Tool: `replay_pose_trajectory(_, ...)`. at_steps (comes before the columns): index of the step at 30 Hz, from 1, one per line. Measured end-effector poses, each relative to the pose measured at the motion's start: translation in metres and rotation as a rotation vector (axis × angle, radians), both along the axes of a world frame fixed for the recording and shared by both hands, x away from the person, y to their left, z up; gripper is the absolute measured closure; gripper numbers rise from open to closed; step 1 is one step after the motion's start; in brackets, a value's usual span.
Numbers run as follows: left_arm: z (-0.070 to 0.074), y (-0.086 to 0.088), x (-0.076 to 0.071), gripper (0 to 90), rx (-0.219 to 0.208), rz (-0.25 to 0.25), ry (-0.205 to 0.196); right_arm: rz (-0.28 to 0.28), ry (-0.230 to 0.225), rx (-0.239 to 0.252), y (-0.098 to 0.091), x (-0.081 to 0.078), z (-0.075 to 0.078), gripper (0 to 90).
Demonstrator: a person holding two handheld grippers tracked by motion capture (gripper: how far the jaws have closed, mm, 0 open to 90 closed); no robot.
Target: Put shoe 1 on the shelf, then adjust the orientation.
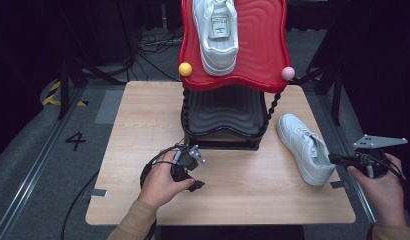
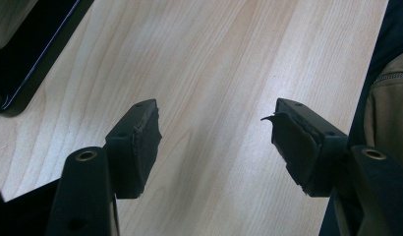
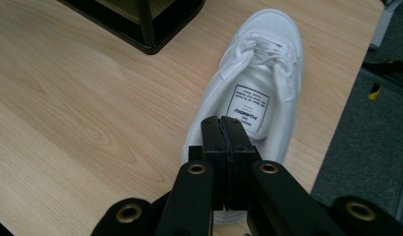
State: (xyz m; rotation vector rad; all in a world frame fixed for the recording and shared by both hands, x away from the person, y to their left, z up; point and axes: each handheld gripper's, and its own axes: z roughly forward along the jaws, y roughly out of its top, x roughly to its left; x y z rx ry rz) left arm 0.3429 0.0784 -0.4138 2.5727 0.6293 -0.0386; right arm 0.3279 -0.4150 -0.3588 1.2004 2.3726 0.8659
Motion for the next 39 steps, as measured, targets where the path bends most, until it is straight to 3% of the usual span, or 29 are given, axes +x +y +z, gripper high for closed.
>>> replay_pose_trajectory(11, 0.0, 0.003, 0.0, 35.6, -0.004, 0.007, 0.0, 0.014, 0.017, 0.008, -0.001, 0.0, -0.001, 89.5)
replay_pose_trajectory(14, 0.0, 0.003, 0.0, 35.4, -0.007, 0.006, 0.003, 0.024, 0.018, 0.016, -0.001, 0.0, 0.0, 85.8)
replay_pose_trajectory(18, 0.0, 0.004, 0.0, 35.4, -0.004, 0.007, 0.0, 0.076, 0.013, 0.062, 0.0, -0.001, 0.001, 81.2)
replay_pose_trajectory(24, -0.001, 0.005, 0.001, 35.4, -0.002, 0.008, 0.005, 0.128, 0.023, 0.066, 0.001, -0.001, 0.004, 74.3)
replay_pose_trajectory(30, 0.0, 0.009, 0.0, 35.2, 0.0, 0.017, 0.009, 0.202, 0.075, 0.021, 0.005, 0.006, 0.0, 69.3)
replay_pose_trajectory(36, 0.002, 0.017, -0.004, 34.9, -0.004, 0.042, 0.008, 0.252, 0.16, -0.11, 0.011, 0.026, -0.003, 66.4)
replay_pose_trajectory(39, 0.002, 0.02, -0.005, 34.8, -0.003, 0.049, 0.005, 0.26, 0.197, -0.13, 0.012, 0.032, -0.006, 65.4)
